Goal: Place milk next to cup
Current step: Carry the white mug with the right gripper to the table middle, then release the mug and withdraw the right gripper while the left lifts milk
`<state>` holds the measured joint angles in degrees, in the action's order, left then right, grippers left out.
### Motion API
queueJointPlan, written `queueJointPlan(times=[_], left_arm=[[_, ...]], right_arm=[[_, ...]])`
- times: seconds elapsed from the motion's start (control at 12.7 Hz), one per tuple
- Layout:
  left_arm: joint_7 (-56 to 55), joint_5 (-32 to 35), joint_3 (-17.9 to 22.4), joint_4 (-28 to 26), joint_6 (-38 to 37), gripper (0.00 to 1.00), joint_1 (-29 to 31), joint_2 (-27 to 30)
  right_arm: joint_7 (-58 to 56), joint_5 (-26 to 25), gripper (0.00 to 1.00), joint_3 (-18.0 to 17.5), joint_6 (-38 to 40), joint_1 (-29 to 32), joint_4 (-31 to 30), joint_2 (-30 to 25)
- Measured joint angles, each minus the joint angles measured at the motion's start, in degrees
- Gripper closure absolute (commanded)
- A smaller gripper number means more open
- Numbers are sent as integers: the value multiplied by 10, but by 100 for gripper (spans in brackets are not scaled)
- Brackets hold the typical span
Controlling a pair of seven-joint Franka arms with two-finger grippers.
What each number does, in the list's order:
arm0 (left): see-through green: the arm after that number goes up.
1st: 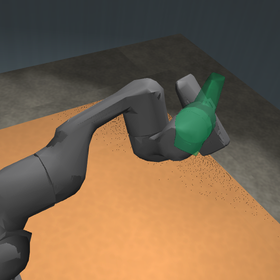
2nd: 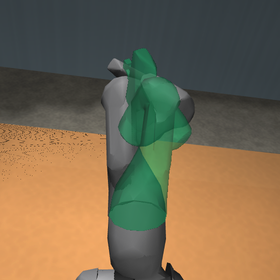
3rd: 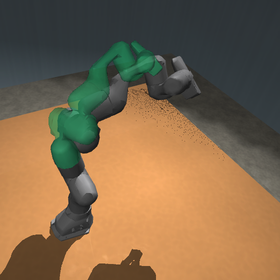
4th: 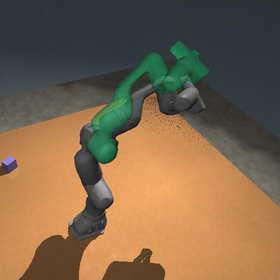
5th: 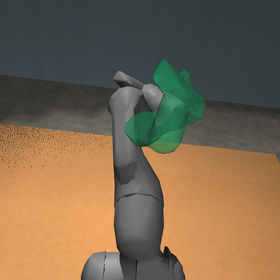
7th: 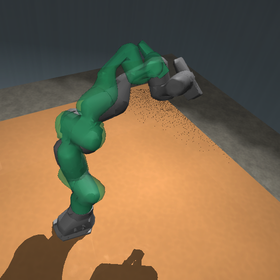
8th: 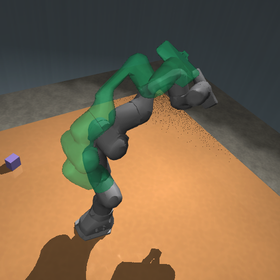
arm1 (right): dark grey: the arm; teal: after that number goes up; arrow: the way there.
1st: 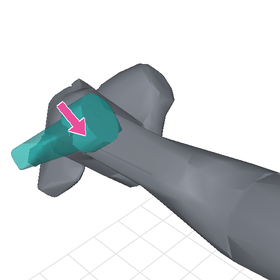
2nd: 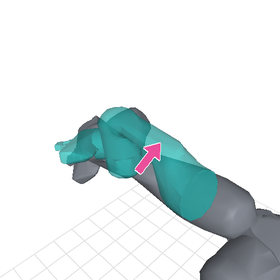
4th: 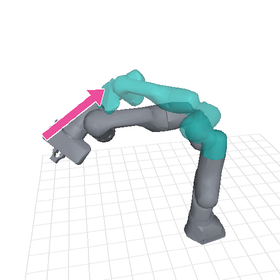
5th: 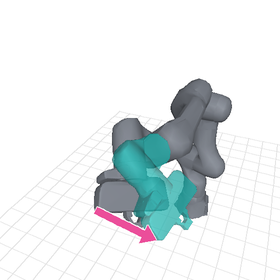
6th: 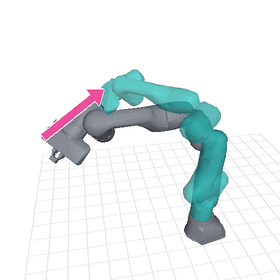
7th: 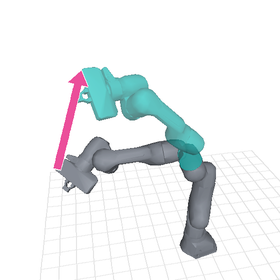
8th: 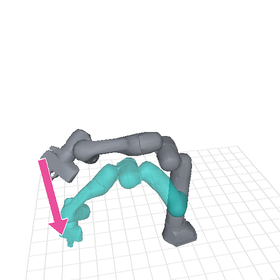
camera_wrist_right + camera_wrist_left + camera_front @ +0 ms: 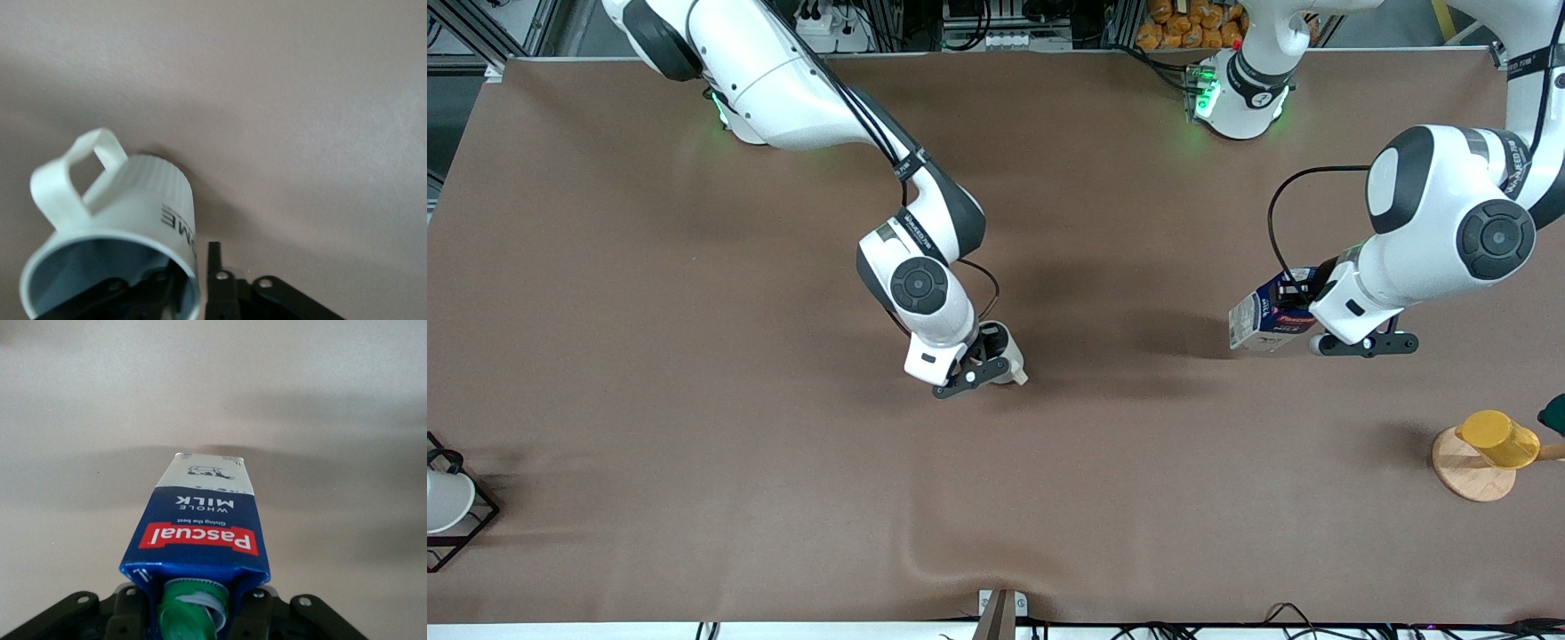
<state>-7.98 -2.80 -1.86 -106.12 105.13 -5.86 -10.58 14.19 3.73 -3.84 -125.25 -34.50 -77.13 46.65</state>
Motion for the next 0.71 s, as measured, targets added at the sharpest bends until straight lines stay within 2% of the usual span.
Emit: queueJointPlan(times=[0.32, 0.71], left_arm=[[0, 0, 0, 1, 0, 56, 0, 0], [0, 0, 0, 4, 0, 56, 0, 0]], right_arm=[[10, -3, 0, 1, 17, 0, 6, -24], [15, -2, 0, 10, 93, 17, 15, -106]])
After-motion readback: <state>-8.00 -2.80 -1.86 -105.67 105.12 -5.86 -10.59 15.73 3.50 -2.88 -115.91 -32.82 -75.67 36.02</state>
